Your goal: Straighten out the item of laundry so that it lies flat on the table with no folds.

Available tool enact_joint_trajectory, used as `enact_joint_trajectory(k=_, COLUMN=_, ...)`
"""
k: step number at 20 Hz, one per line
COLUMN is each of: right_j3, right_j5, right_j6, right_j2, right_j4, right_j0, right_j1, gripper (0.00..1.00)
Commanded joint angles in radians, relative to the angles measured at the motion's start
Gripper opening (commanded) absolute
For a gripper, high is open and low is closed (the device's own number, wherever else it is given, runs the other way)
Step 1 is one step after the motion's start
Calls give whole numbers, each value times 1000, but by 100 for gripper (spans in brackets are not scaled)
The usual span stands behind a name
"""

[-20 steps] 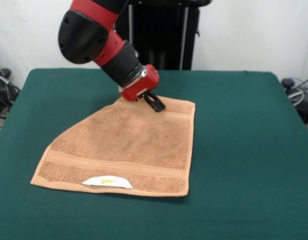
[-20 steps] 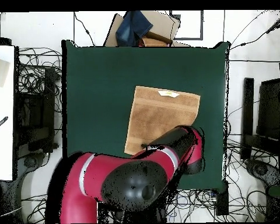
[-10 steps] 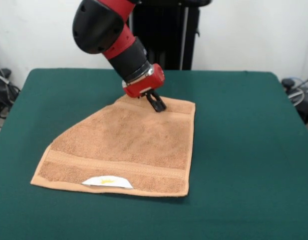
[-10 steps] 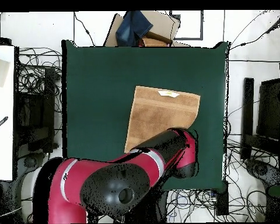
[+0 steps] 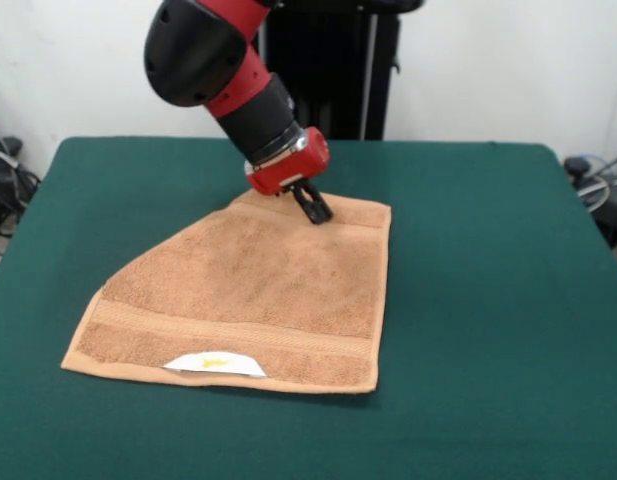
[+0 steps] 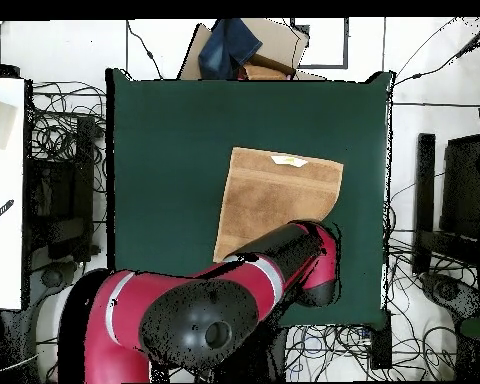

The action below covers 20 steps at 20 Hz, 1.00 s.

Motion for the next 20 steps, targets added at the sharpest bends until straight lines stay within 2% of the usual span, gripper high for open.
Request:
enact_joint_trajectory(k=1, right_j3=-75, right_j5=179, right_j6=-236, right_j2=284, right_j4=175, right_j0=14, right_j1=193, gripper=0)
enact_joint_trajectory(k=10, right_j3=-48, right_j5=334, right_j6=-312, right_j2=243, right_j4=443, right_j0=94, right_j1=217, gripper=0)
enact_joint_trajectory(k=17, right_j3=-75, right_j5=166, right_j6=-244, right_j2=293, right_j4=470, right_j0=47, right_j1=244, gripper=0)
enact_joint_trajectory(k=20, right_j3=-88, right_j5=119, right_j6=-211, right_j2=311, right_j4=441, right_j0=28, right_j1=246, gripper=0)
